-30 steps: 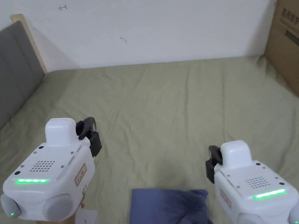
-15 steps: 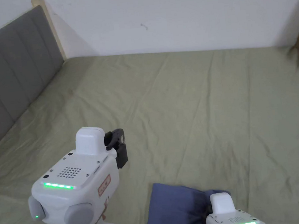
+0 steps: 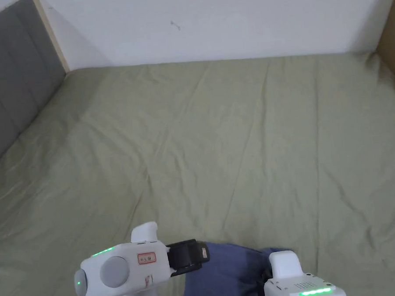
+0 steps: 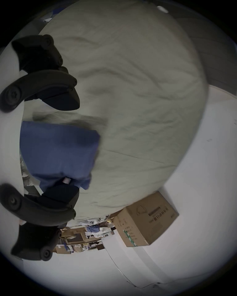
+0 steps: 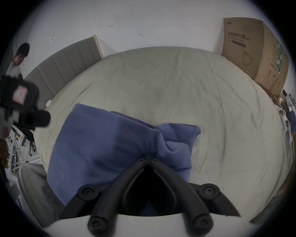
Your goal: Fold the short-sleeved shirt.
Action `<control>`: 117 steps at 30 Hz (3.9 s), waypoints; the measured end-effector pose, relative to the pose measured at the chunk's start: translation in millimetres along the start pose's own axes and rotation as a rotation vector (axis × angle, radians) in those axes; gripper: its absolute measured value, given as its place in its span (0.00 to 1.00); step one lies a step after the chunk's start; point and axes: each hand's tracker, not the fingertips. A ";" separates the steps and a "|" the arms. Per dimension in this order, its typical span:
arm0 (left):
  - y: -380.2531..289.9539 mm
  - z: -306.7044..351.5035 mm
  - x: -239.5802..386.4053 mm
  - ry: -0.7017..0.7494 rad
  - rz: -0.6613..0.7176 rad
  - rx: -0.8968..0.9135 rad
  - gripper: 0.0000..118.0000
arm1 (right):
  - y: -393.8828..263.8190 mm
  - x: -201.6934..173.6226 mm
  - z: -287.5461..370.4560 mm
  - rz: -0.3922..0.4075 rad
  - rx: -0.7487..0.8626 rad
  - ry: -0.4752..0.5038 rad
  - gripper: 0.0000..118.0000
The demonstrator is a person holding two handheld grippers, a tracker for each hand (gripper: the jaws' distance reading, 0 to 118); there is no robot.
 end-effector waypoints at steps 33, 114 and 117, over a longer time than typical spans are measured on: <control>90.0 101.4 -109.9 0.256 -0.182 0.004 0.12 | 98.1 -13.0 89.3 0.154 0.291 0.039 0.00; 3.7 149.4 198.9 0.228 -0.674 1.074 0.00 | 134.6 61.6 302.2 0.081 0.907 -0.281 0.00; 5.2 149.5 196.1 0.230 -0.672 1.074 0.00 | 135.1 60.0 301.9 0.083 0.904 -0.282 0.00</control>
